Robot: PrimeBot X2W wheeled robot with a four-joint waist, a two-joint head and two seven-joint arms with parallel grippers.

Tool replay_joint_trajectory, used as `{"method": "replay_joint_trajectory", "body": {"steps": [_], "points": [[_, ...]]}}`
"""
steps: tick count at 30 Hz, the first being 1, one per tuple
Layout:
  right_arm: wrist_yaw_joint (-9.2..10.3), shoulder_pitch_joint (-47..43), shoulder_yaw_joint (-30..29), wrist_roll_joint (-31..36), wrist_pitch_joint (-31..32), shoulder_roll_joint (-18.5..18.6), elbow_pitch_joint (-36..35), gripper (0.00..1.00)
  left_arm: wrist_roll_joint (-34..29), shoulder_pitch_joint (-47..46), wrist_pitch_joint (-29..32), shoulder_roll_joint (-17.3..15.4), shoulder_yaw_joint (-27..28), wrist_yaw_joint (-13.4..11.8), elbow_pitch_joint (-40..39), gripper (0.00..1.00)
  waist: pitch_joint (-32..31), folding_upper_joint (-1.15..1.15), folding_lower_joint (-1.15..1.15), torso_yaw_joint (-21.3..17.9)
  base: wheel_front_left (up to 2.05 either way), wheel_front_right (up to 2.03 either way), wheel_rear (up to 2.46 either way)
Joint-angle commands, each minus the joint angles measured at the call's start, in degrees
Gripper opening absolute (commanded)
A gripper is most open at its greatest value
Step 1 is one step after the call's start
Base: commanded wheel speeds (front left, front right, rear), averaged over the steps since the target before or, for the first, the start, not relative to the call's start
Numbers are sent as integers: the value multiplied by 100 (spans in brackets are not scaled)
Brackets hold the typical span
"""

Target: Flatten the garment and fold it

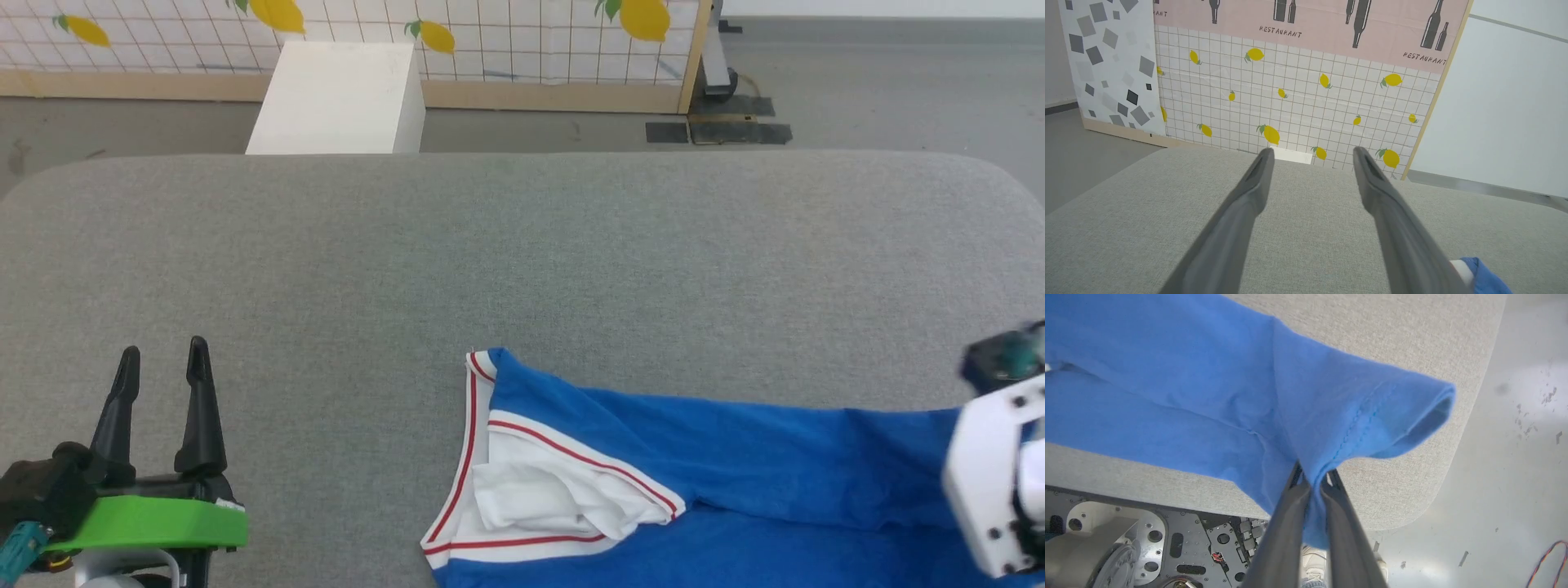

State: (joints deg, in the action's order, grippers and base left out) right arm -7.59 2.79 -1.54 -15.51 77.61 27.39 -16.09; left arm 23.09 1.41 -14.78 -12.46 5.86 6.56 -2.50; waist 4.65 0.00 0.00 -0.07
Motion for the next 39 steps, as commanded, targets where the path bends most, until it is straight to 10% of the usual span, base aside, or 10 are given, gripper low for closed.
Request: {"method": "replay_joint_trajectory", "body": {"steps": [1,11,24,37,38,39], "points": [[10,-33,181,-107,104,1,-208,0,-25,78,-21,32,14,23,-25,100,-26,0,0,28,0,0,0],[10,559,1613,-625,-152,-746,-323,0,-5,124,-22,121,-44,34,-34,100,-11,0,0,292,0,0,0],[10,1720,3043,-669,-1412,-2018,1376,0,49,-33,-22,144,-186,65,59,100,271,0,0,773,0,0,0],[10,2361,3432,-160,-2864,-2446,3518,2,98,-244,-22,173,-358,85,213,100,524,0,0,961,0,0,0],[10,2372,3515,-206,-2935,-2447,3603,67,104,-258,-22,170,-373,86,232,100,527,0,0,966,0,0,0],[10,2397,3604,-271,-3034,-2448,3677,100,109,-275,-22,162,-390,87,258,100,527,0,0,966,0,0,0]]}}
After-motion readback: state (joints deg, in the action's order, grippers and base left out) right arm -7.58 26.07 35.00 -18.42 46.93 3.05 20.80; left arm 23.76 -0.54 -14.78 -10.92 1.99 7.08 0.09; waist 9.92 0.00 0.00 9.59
